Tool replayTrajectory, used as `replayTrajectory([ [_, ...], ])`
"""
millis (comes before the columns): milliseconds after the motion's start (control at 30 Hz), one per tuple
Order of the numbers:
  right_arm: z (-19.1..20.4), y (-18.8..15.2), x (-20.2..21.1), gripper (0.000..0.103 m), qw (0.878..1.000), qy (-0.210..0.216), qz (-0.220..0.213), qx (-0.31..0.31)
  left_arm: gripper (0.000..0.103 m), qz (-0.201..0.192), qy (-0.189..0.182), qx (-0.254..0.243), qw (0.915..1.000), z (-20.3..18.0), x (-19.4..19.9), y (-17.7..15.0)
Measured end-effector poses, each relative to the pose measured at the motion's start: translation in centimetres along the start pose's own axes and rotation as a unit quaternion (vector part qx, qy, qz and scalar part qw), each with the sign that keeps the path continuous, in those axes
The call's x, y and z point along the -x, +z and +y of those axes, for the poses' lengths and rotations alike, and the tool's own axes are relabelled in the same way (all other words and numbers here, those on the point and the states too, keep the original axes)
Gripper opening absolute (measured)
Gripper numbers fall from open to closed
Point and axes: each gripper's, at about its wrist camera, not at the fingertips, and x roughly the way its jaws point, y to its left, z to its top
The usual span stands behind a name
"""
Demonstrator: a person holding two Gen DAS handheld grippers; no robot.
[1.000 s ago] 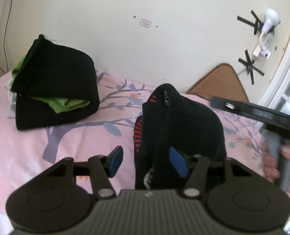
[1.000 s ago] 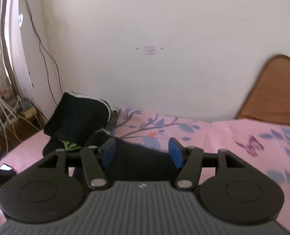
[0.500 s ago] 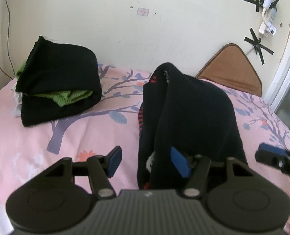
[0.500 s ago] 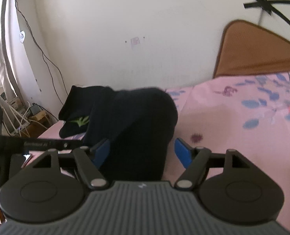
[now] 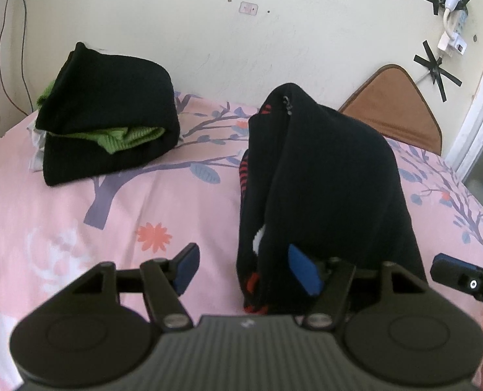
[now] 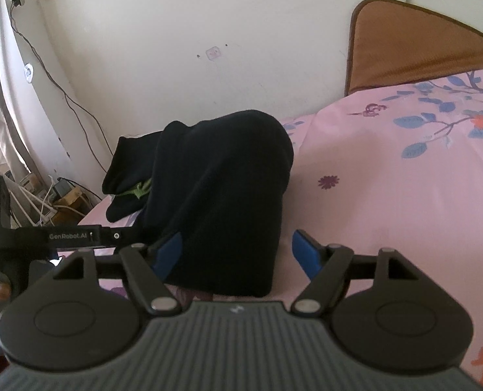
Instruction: Fold small clothes
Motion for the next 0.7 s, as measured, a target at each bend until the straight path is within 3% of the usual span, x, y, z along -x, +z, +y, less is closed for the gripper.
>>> replayTrajectory([
  [233,-0.1,-0.4,-0.1,0.080,1.000,0.000,0.008,-0.016,0.069,-0.005,-0.008,0.000,1.0000,0.6,0.4,-0.2],
  [267,-0.1,-0.4,-0.1,0.081,1.000,0.003,0.009,-0.020,0.072,-0.010,-0.020,0.004,0.9997,0.9,0.6,0.1],
  [333,-0.3,-0.2,-0.1,0.083,0.999,0.010,0.011,-0.029,0.094,-0.021,-0.052,0.017,0.9983,1.8,1.0,0.7],
  [467,-0.4,0.8,-0.3,0.086,0.999,0.018,0.007,-0.036,0.101,-0.034,-0.123,0.050,0.9905,3.8,1.2,2.9],
  [700,-1.1,2.9,-2.6,0.088,1.000,0.015,0.013,-0.017,0.103,0.025,-0.166,0.069,0.9833,3.9,-3.5,4.8],
])
